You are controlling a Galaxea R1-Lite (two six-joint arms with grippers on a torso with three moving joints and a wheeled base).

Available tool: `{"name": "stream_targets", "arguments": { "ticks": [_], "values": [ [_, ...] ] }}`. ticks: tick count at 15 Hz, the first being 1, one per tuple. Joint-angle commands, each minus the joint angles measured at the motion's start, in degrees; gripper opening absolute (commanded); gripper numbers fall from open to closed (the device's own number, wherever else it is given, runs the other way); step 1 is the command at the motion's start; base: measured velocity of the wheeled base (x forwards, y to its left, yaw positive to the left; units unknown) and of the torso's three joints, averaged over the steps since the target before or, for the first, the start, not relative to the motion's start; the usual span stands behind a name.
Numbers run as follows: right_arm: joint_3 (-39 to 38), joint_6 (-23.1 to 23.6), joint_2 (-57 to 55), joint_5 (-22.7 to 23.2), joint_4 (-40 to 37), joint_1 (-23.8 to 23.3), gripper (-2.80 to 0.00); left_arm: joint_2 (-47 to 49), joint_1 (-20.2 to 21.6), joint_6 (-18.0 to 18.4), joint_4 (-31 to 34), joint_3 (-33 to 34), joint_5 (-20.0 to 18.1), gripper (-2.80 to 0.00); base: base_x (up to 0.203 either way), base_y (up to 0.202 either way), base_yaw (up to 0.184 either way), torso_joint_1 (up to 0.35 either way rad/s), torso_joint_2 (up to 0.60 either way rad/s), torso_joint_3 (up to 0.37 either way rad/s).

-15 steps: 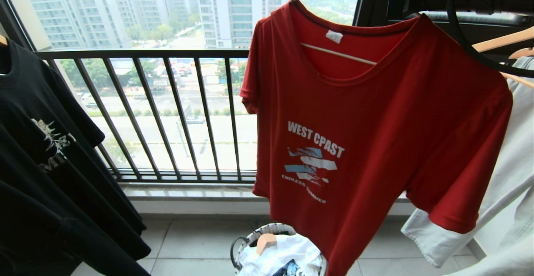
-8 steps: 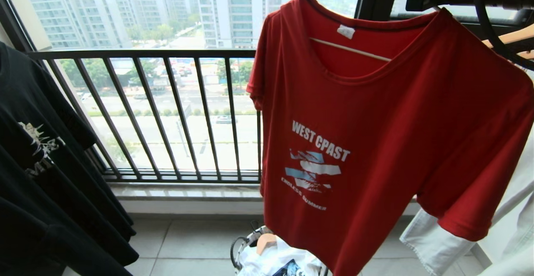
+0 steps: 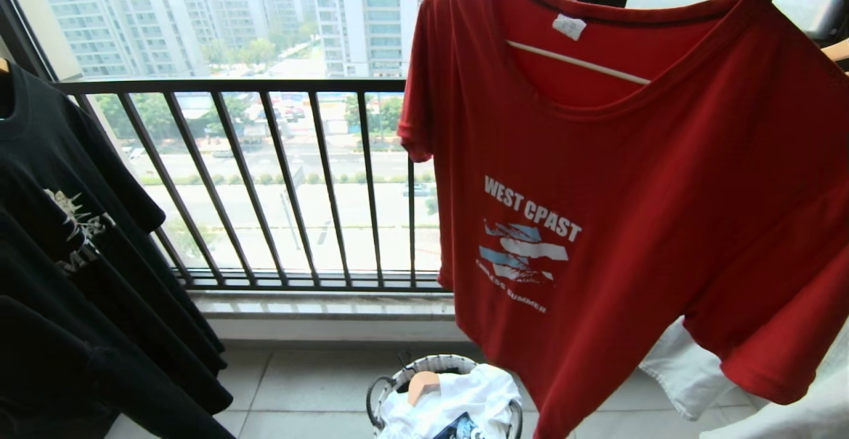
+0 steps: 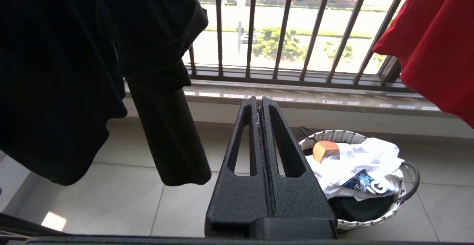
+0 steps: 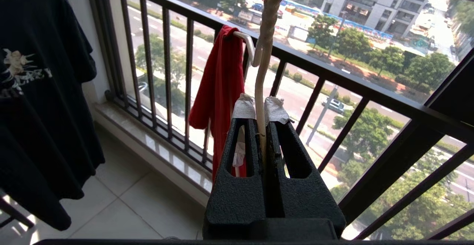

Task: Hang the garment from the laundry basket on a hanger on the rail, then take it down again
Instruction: Take the clothes off the clothes rack

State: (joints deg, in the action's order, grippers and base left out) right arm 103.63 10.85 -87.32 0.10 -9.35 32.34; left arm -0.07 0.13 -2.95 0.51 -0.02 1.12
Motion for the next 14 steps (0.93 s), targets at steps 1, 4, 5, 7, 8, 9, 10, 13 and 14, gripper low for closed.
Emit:
{"name": "stream_targets", "arguments": {
  "ticks": [1, 4, 5, 7, 8, 9, 10, 13, 14],
  "values": [
    [-0.20, 0.13, 1.98, -0.19, -0.13, 1.25, -2.80, 0.07, -0.01, -0.04, 0.02, -0.06, 0.02, -2.80, 0.000, 0.000, 0.000, 0.000, 0.00, 0.000],
    [-3.78, 0.22, 5.57, -0.54, -0.43, 3.00, -2.80, 0.07, 0.00, -0.04, 0.02, -0.04, 0.02, -2.80, 0.000, 0.000, 0.000, 0.000, 0.00, 0.000],
    [-6.47, 0.27, 6.89, -0.61, -0.40, 3.56, -2.80, 0.07, 0.01, -0.04, 0.02, -0.02, 0.02, -2.80, 0.000, 0.000, 0.000, 0.000, 0.00, 0.000],
    [-11.38, 0.24, 10.02, -0.71, -0.19, 3.89, -2.80, 0.07, -0.02, -0.04, 0.02, -0.01, 0.02, -2.80, 0.000, 0.000, 0.000, 0.000, 0.00, 0.000],
    [-14.16, 0.07, 11.53, -0.69, -0.09, 3.93, -2.80, 0.07, 0.04, -0.04, 0.02, 0.02, 0.02, -2.80, 0.000, 0.000, 0.000, 0.000, 0.00, 0.000],
    [-16.99, -0.21, 12.81, -0.66, 0.16, 3.95, -2.80, 0.07, 0.00, -0.04, 0.02, 0.01, 0.02, -2.80, 0.000, 0.000, 0.000, 0.000, 0.00, 0.000],
    [-19.92, -1.10, 13.77, -0.60, 1.01, 3.96, -2.80, 0.07, -0.01, -0.04, 0.02, -0.02, 0.02, -2.80, 0.000, 0.000, 0.000, 0.000, 0.00, 0.000],
    [-27.86, -4.93, 14.10, -0.49, 8.00, 3.44, -2.80, 0.07, 0.00, -0.04, 0.02, 0.02, 0.02, -2.80, 0.000, 0.000, 0.000, 0.000, 0.00, 0.000],
    [-29.64, -6.94, 13.51, -0.25, 10.41, 3.03, -2.80, 0.07, 0.03, -0.04, 0.02, 0.01, 0.02, -2.80, 0.000, 0.000, 0.000, 0.000, 0.00, 0.000]
  ]
}}
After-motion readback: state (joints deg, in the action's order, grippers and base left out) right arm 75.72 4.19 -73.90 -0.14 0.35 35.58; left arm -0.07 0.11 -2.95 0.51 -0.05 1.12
